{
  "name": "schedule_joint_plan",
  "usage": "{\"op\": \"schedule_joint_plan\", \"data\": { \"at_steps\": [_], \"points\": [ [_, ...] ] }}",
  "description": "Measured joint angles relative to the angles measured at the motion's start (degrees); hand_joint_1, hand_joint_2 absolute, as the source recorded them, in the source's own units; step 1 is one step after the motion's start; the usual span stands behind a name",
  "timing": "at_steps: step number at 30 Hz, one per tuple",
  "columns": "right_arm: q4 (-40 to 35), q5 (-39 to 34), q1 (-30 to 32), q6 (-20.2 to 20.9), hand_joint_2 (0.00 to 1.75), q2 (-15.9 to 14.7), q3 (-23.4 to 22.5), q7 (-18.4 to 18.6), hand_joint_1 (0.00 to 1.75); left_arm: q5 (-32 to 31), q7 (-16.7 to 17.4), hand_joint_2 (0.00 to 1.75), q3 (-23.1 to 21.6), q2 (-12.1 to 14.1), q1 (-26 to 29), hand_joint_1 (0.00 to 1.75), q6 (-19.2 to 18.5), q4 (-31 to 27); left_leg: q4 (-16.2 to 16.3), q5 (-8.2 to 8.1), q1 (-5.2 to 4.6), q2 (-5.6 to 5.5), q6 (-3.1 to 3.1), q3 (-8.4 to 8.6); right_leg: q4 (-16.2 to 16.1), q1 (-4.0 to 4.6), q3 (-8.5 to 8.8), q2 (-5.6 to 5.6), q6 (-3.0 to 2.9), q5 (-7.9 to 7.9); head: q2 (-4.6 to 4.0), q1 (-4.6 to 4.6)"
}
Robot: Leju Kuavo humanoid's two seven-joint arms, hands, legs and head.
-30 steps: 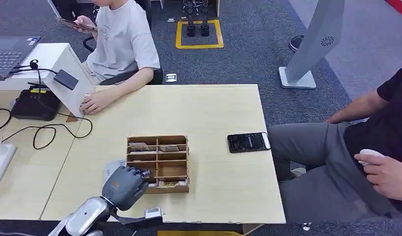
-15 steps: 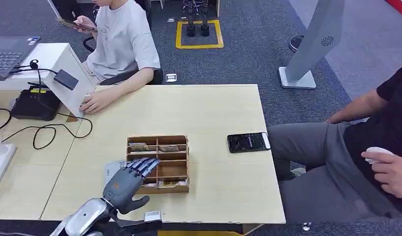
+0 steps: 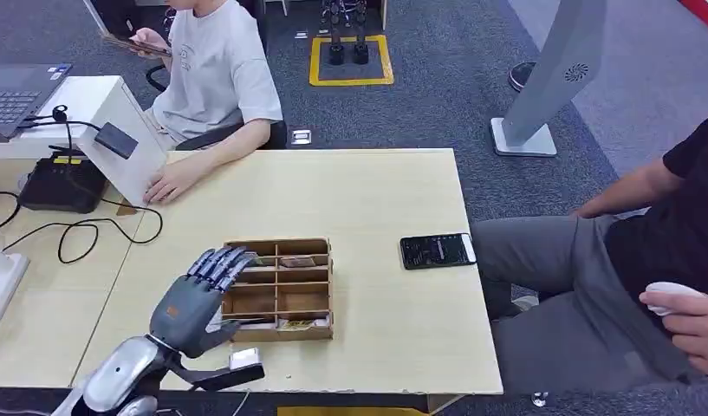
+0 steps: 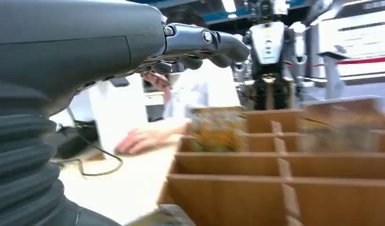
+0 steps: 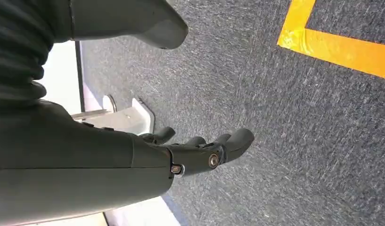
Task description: Pass the card to the sensor for recognition and then transmit it.
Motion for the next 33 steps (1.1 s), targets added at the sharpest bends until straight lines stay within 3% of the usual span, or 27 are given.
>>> {"op": "schedule_joint_plan", "data": {
  "at_steps": [9, 22, 33],
  "points": [
    [0.0, -0.35, 0.02, 0.0, 1.75, 0.0, -0.37, -0.2, 0.0, 0.65, -0.74, 1.75, 4.48, 2.06, 1.4, 0.0, -0.96, -0.5, 0.0, 0.0, 0.0, 0.0, 0.0, 0.0, 0.0, 0.0, 0.0, 0.0, 0.0, 0.0, -0.02, 0.0],
    [0.0, -0.44, 0.03, -0.05, 1.75, 0.0, -0.61, -0.28, 0.0, 2.01, -2.56, 1.75, 5.51, 3.35, 2.48, 0.0, -1.42, -1.68, 0.0, 0.01, 0.0, 0.0, -0.01, 0.0, 0.0, 0.0, 0.0, 0.0, -0.01, 0.01, -0.02, 0.0],
    [0.0, -0.44, -0.01, -0.05, 1.75, 0.0, -1.2, -0.9, 0.0, 12.7, -8.39, 1.75, 5.88, 6.69, 5.44, 0.0, -5.09, -7.54, -0.01, 0.0, 0.0, 0.01, -0.01, -0.01, 0.01, 0.0, 0.0, 0.0, -0.01, 0.0, -0.02, 0.0]
  ]
}}
